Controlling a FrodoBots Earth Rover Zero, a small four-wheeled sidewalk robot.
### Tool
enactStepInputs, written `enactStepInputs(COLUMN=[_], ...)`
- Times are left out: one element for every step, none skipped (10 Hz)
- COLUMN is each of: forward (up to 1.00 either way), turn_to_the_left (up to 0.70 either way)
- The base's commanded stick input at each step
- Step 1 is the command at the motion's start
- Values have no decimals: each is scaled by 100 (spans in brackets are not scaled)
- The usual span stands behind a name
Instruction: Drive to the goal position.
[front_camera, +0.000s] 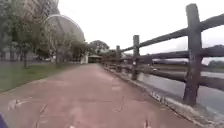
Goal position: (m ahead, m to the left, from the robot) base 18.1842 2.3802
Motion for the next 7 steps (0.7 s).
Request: enactStepInputs(forward=[100,100,100,100,100,100,100], turn_to_the_left=[34,19,1,1,5,0,0])
